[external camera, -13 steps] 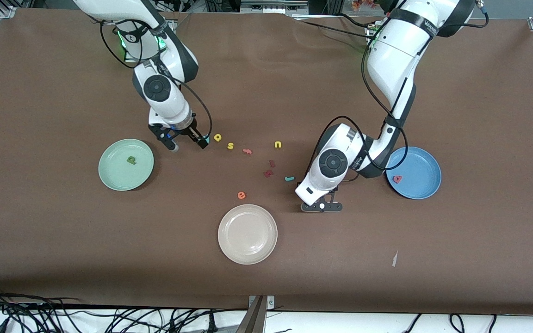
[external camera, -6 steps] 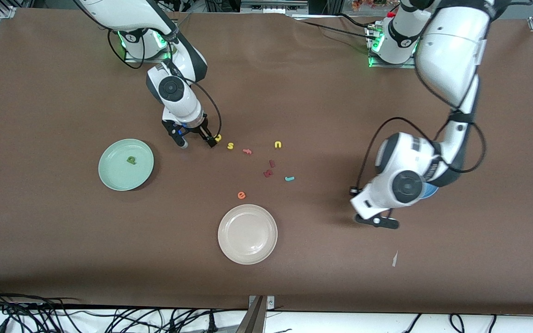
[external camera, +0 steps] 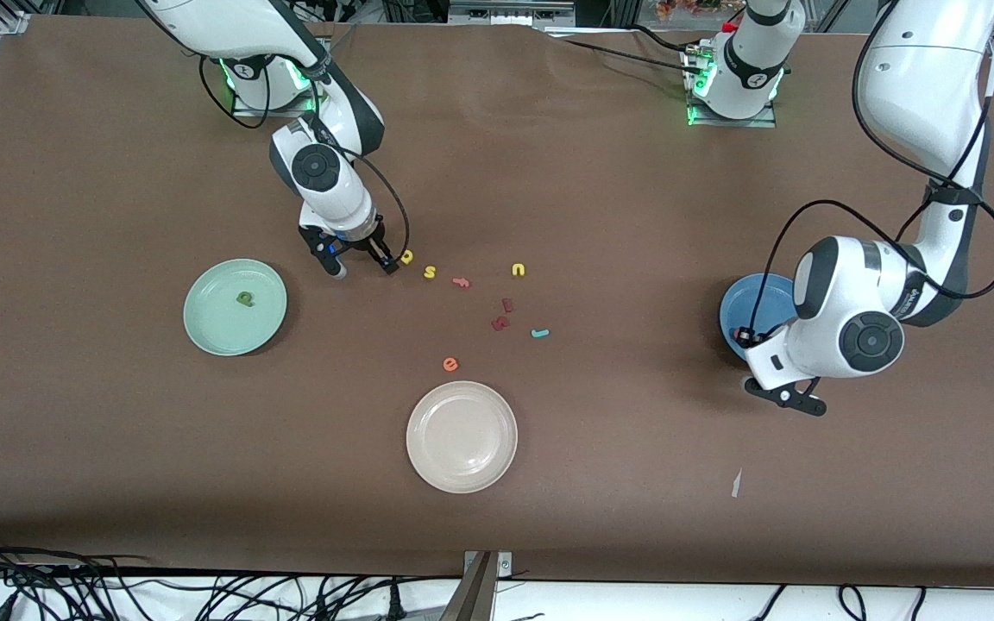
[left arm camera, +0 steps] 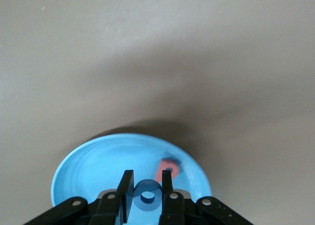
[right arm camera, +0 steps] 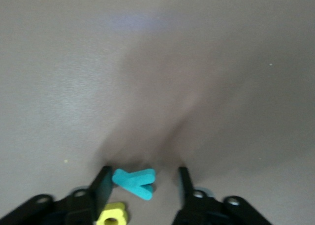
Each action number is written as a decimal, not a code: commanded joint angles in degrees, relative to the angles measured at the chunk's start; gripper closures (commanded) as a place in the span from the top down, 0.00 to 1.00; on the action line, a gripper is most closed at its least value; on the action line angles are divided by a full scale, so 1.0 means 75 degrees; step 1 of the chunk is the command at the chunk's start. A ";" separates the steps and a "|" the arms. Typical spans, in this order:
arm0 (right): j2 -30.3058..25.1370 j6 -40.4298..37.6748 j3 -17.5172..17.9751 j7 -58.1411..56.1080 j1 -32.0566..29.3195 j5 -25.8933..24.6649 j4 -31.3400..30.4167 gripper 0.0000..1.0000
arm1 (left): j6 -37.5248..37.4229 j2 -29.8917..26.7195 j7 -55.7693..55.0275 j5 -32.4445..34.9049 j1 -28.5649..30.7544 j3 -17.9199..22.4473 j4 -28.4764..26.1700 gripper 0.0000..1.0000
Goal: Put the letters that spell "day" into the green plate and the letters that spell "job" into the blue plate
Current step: 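Place the blue o on the blue plate while the right gripper drops teal y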
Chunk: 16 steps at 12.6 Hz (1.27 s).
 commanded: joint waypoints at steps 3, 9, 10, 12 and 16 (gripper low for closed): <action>-0.0087 0.0041 -0.0054 0.0009 0.0002 -0.0293 0.0014 0.12 | 0.2573 -0.1053 0.0306 0.0192 0.0396 -0.0052 -0.2541 0.02; -0.0976 -0.0858 -0.0930 -0.1872 -0.0010 -0.0940 0.0142 0.12 | 0.1246 -0.1078 -0.0568 -0.0076 0.0304 -0.0215 -0.1539 1.00; -0.1128 -0.1280 -0.1142 -0.2481 -0.0010 -0.0940 0.0247 0.12 | 0.1184 -0.1054 -0.1107 -0.0298 0.0222 -0.0436 -0.1467 1.00; -0.1282 -0.1984 -0.1622 -0.3467 -0.0010 -0.0940 0.0505 0.12 | 0.1218 -0.0961 -0.2149 -0.0358 0.0058 -0.0870 -0.1373 1.00; -0.1224 -0.2127 -0.2830 -0.5836 -0.0022 -0.0893 0.0530 0.22 | 0.1218 -0.0341 -0.4610 -0.0347 -0.1042 -0.1095 -0.0403 1.00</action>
